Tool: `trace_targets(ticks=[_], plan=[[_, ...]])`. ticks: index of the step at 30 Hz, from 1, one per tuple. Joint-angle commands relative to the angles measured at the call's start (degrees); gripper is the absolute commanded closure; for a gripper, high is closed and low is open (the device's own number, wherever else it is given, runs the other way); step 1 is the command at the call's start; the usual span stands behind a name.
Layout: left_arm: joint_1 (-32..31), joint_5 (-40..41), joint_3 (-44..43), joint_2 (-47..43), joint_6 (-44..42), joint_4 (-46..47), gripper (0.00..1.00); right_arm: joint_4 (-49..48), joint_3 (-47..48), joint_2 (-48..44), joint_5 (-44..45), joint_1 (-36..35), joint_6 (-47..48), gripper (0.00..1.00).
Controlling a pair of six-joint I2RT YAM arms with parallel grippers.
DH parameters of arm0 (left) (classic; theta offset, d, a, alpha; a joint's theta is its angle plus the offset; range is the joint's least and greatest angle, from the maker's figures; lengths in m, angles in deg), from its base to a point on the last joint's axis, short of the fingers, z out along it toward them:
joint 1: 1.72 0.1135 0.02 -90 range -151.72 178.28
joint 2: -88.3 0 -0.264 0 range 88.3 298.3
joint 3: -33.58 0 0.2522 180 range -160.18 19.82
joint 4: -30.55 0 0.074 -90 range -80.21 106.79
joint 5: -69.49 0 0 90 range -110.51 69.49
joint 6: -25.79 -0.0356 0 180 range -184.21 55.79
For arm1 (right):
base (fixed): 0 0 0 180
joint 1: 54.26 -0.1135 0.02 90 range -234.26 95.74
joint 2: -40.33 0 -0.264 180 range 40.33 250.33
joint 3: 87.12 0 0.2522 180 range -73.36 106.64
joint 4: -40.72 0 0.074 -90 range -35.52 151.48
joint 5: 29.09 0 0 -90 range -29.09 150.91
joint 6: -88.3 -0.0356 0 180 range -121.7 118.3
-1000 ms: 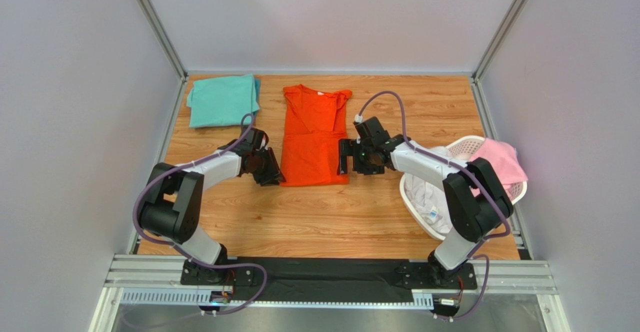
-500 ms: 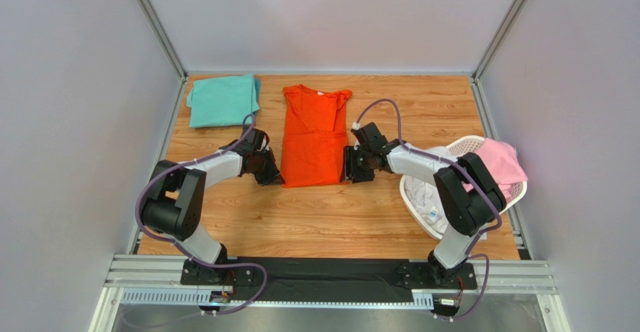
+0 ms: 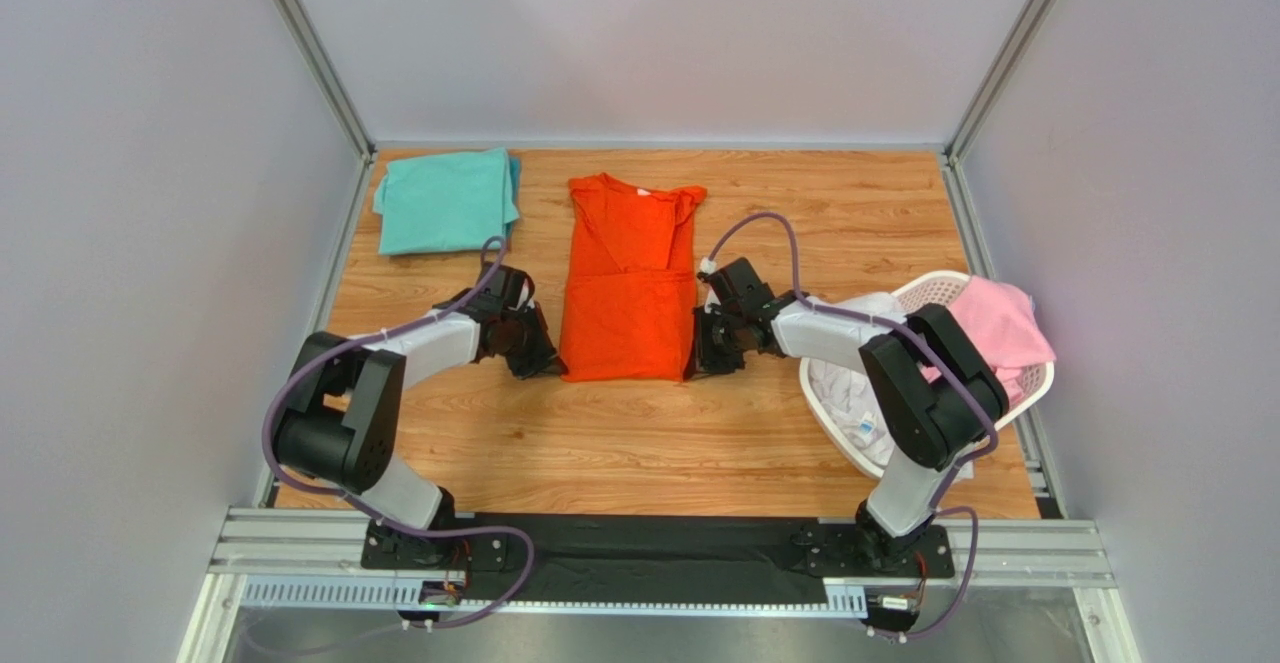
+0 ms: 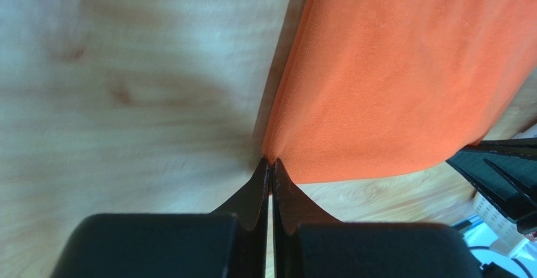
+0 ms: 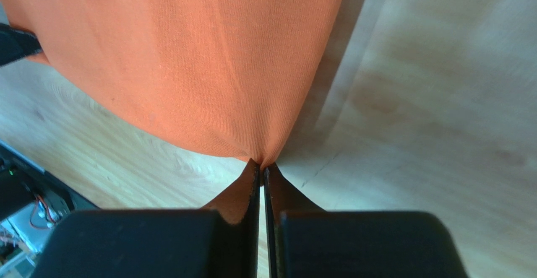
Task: Fold and stack the t-shirts
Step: Fold the tshirt
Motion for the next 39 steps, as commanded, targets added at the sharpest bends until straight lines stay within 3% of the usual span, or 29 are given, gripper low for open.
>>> trace_targets(ticks=[1,8,10,15,21,24,30,39], plan=[[-0.26,0.98,4.78,-5.43,0.17,-2.62,1.00,1.24,-3.85,-3.80,-1.77,-2.03,-0.19,1.00],[-4.20,4.85,15.85,-21.25,3.59,-9.73,1.00,5.46,-10.09,-11.26,-0.89,-9.32,-3.26,1.00],[-6.23,6.34,17.09,-27.84,5.09,-16.22,1.00,7.04,-11.67,-13.47,-1.41,-12.12,-4.14,1.00],[-10.36,9.16,18.42,-46.18,10.44,-26.24,1.00,10.55,-13.26,-19.71,-2.65,-18.11,-7.48,1.00],[-10.98,9.24,16.49,-60.26,12.74,-38.98,1.00,15.91,-12.21,-24.37,-6.59,-21.28,-7.49,1.00],[-10.98,8.81,13.08,-65.28,12.74,-42.59,1.00,18.80,-8.71,-28.05,-12.64,-22.50,-6.44,1.00],[-10.98,11.79,3.66,-70.65,11.08,-48.41,1.00,25.14,-4.13,-30.88,-19.25,-22.42,-4.85,1.00],[-10.98,15.49,-2.50,-66.72,8.79,-43.15,1.00,27.43,0.45,-30.62,-27.78,-17.95,-4.23,1.00]])
